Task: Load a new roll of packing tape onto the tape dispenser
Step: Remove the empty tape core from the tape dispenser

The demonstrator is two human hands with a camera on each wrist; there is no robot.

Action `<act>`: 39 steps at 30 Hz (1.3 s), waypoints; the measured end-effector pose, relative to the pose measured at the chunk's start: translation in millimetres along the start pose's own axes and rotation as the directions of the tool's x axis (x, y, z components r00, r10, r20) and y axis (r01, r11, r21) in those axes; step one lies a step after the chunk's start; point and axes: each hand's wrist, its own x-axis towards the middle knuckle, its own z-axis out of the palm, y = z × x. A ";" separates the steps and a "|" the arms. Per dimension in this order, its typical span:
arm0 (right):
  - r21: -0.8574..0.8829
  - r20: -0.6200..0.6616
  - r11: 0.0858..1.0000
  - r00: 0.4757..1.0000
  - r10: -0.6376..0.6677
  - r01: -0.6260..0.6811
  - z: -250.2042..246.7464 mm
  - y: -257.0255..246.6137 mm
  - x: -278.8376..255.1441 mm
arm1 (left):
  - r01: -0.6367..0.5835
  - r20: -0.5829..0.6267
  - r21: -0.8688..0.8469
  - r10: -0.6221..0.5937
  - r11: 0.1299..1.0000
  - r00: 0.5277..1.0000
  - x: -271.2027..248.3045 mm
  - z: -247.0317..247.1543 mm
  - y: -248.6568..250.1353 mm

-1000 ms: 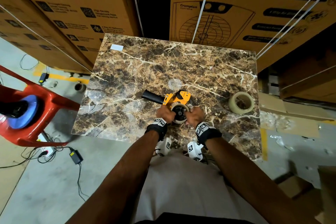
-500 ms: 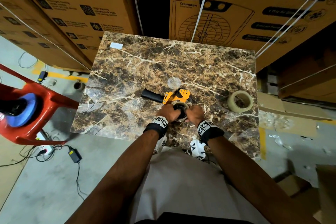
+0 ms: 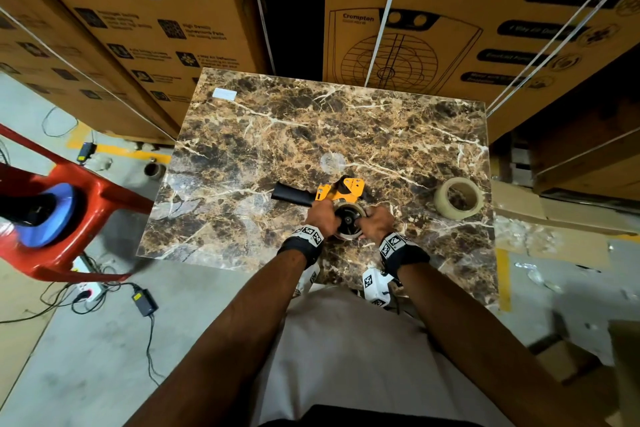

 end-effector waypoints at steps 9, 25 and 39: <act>-0.057 0.014 0.998 1.000 0.017 -0.016 6.3 -7.2 6.0 | 0.083 -0.104 -0.029 -0.086 0.996 0.991 4.9 1.9 -1.6; 0.202 0.007 0.975 0.996 -0.091 0.088 -19.0 -25.3 -5.3 | -0.230 -0.190 -0.071 0.213 0.971 0.958 12.5 -59.8 -5.1; -0.510 0.253 0.704 0.868 -0.426 0.494 -22.9 -36.9 -5.3 | -0.214 0.163 0.184 0.185 0.959 0.969 12.0 -55.7 -18.2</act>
